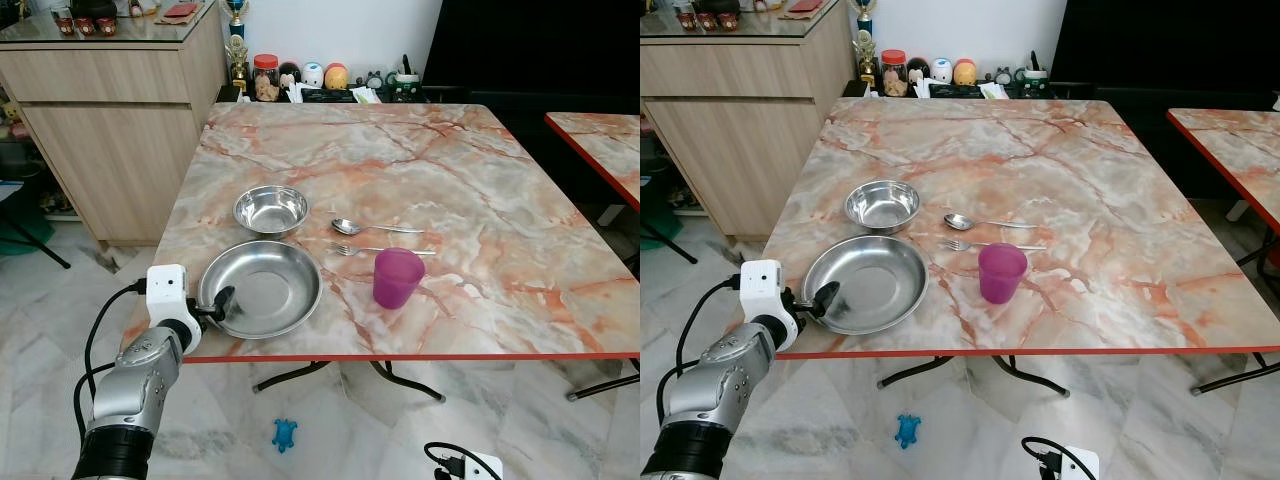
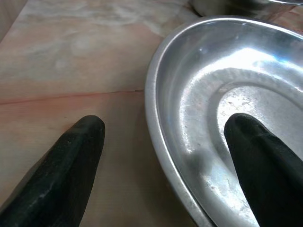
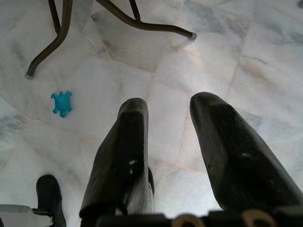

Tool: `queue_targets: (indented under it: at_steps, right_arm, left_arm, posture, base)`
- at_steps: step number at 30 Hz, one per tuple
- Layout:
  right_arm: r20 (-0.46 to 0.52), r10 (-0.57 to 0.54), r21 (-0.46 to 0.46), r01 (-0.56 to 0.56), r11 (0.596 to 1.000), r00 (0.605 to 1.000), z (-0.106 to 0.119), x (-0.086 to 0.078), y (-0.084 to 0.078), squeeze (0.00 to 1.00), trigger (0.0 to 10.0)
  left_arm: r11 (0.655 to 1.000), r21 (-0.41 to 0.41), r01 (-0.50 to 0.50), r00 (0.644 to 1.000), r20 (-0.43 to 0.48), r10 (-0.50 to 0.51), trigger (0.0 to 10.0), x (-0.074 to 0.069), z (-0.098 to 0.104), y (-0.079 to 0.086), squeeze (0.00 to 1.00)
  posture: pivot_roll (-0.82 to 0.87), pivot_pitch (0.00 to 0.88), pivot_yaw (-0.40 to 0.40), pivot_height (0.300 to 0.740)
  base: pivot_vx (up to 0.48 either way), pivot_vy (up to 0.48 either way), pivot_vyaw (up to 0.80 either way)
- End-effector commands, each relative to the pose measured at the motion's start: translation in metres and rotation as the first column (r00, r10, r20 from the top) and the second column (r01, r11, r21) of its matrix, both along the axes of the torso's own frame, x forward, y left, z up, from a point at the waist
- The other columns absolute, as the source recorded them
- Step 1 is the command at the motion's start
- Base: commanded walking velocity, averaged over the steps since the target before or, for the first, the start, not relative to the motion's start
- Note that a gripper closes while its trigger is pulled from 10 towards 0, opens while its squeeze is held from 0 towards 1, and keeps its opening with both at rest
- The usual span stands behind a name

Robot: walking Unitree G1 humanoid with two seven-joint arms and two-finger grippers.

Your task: Setting the table

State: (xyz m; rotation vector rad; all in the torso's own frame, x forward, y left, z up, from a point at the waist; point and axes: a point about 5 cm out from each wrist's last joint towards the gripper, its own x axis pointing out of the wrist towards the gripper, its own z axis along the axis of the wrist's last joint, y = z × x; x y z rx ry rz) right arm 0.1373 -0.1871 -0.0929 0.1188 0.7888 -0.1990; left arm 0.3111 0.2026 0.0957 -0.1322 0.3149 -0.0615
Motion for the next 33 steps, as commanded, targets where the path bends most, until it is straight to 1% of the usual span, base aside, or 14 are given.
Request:
queue_targets:
  at_steps: [1, 2, 3, 4, 6, 12, 21, 29, 33]
  right_arm:
    - [-0.007, 0.011, -0.004, -0.011, 1.000, 1.000, -0.0006, -0.0018, -0.0011, 0.00, 10.0]
    - [-0.006, 0.012, -0.004, -0.012, 1.000, 1.000, -0.0005, -0.0015, -0.0010, 0.00, 10.0]
    - [-0.004, 0.012, -0.004, -0.012, 1.000, 1.000, -0.0003, -0.0012, -0.0009, 0.00, 10.0]
    - [-0.004, 0.012, -0.004, -0.012, 1.000, 1.000, -0.0002, -0.0010, -0.0008, 0.00, 10.0]
    - [-0.005, 0.013, -0.004, -0.013, 1.000, 1.000, -0.0003, -0.0010, -0.0010, 0.00, 10.0]
    - [-0.015, 0.016, -0.006, -0.017, 1.000, 1.000, -0.0009, -0.0021, -0.0020, 0.00, 10.0]
    - [0.003, 0.017, -0.011, -0.017, 1.000, 1.000, 0.0005, 0.0014, 0.0015, 0.00, 10.0]
    - [0.016, 0.022, -0.013, -0.021, 1.000, 1.000, 0.0019, 0.0049, 0.0031, 0.00, 10.0]
    - [0.014, 0.029, -0.021, -0.029, 0.999, 0.999, 0.0021, 0.0056, 0.0029, 0.00, 10.0]
  left_arm:
    - [1.000, 0.014, 0.012, 1.000, -0.023, -0.012, 10.0, 0.0007, -0.0025, -0.0023, 0.00]
    - [1.000, 0.017, 0.015, 1.000, -0.025, -0.014, 6.7, 0.0009, -0.0028, -0.0028, 0.00]
    - [1.000, 0.019, 0.018, 0.999, -0.027, -0.017, 6.7, 0.0010, -0.0032, -0.0031, 0.00]
    - [1.000, 0.020, 0.018, 0.999, -0.028, -0.017, 0.0, 0.0011, -0.0033, -0.0033, 0.00]
    - [1.000, 0.020, 0.018, 0.999, -0.028, -0.018, 0.0, 0.0013, -0.0032, -0.0036, 0.00]
    - [0.998, 0.056, 0.036, 0.999, -0.038, -0.034, 0.0, 0.0009, -0.0039, -0.0042, 0.00]
    - [0.997, 0.076, 0.018, 0.999, -0.045, -0.015, 0.0, 0.0011, -0.0039, -0.0023, 0.00]
    - [0.997, 0.082, 0.008, 0.999, -0.037, -0.005, 0.0, 0.0005, -0.0028, -0.0022, 0.00]
    - [0.998, 0.062, -0.002, 1.000, -0.026, 0.004, 0.0, -0.0011, -0.0032, -0.0037, 0.00]
  posture:
    - [0.14, 0.002, -0.047, 0.740]
    - [0.13, 0.000, -0.046, 0.740]
    - [0.13, 0.000, -0.046, 0.740]
    - [0.13, 0.000, -0.046, 0.740]
    - [0.13, 0.000, -0.046, 0.740]
    - [0.14, 0.000, -0.047, 0.740]
    - [0.14, 0.000, -0.047, 0.740]
    - [0.14, 0.000, -0.049, 0.740]
    - [0.14, 0.000, -0.048, 0.740]
  base:
    - [0.000, 0.000, 0.00]
    - [0.000, 0.000, 0.00]
    - [0.000, 0.000, 0.00]
    - [0.000, 0.000, 0.00]
    - [0.000, 0.000, 0.00]
    - [0.000, 0.000, 0.00]
    - [0.000, 0.000, 0.00]
    - [0.000, 0.000, 0.00]
    - [0.000, 0.000, 0.00]
